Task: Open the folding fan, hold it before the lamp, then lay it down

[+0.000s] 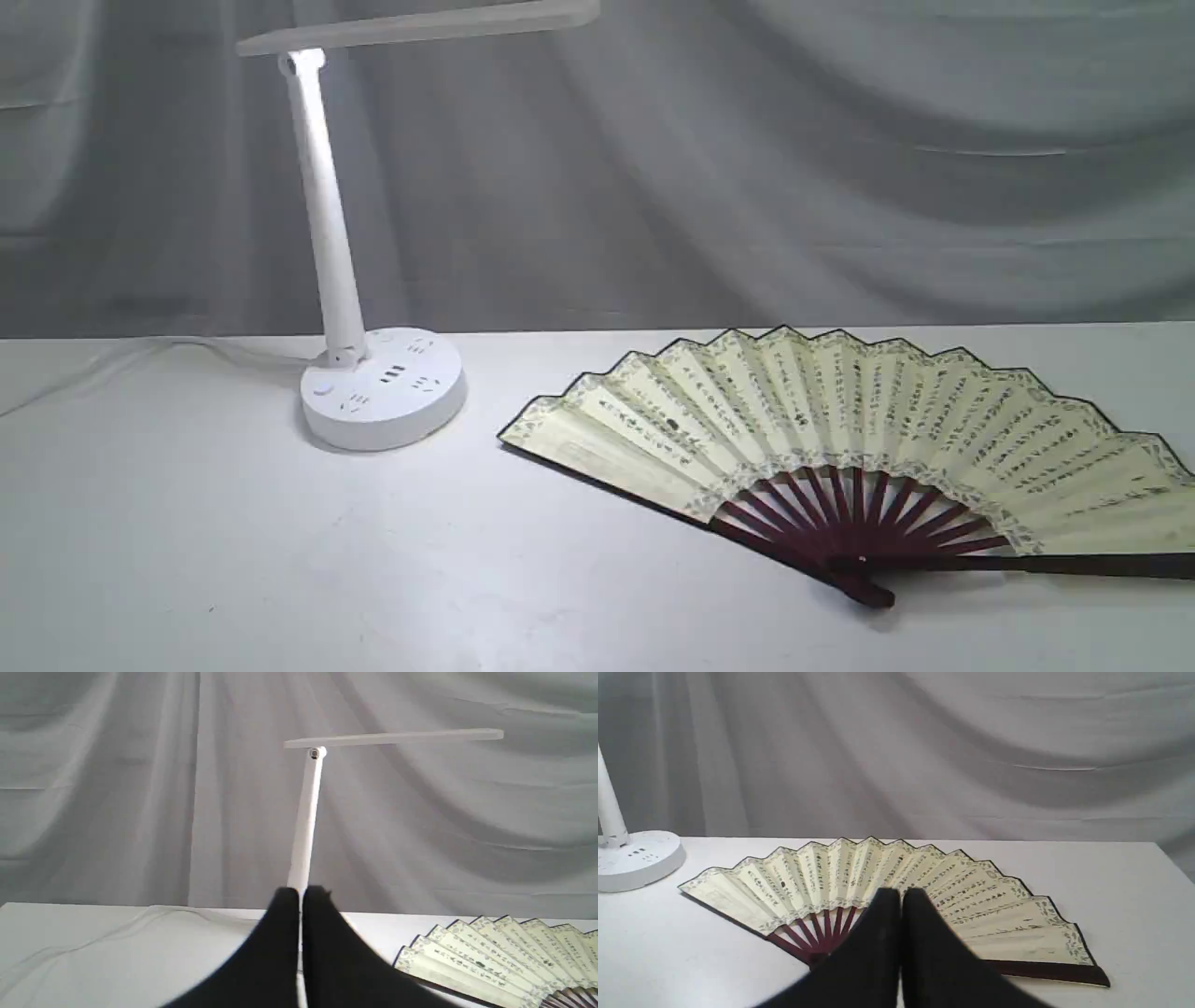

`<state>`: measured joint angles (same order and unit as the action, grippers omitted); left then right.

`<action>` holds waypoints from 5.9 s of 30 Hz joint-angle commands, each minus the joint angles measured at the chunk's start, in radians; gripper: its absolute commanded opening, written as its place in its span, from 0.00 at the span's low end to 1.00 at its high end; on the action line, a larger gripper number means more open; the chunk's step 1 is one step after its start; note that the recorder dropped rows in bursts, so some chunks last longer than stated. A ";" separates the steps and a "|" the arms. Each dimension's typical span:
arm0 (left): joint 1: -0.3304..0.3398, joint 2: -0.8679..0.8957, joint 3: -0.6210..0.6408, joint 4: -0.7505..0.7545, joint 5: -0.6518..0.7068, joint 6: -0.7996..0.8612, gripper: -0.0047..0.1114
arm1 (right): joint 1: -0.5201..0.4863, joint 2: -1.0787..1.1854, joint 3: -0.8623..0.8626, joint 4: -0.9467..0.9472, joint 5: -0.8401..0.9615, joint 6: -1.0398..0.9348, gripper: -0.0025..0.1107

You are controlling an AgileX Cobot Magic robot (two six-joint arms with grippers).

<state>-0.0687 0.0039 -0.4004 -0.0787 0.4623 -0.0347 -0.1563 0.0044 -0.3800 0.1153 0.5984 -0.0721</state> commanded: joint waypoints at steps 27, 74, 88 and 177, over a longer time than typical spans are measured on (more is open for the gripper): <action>0.000 -0.004 0.400 0.045 -0.258 -0.009 0.04 | -0.005 -0.004 0.380 -0.115 -0.377 -0.112 0.02; 0.000 -0.004 0.400 0.046 -0.249 -0.009 0.04 | -0.005 -0.004 0.380 -0.115 -0.377 -0.105 0.02; 0.000 -0.004 0.400 0.046 -0.249 -0.009 0.04 | -0.005 -0.004 0.380 -0.115 -0.371 -0.078 0.02; 0.000 -0.004 0.400 0.046 -0.249 -0.009 0.04 | -0.005 -0.004 0.380 -0.115 -0.373 -0.077 0.02</action>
<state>-0.0687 0.0030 -0.0045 -0.0370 0.2125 -0.0415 -0.1563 0.0044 -0.0037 0.0072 0.2228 -0.1510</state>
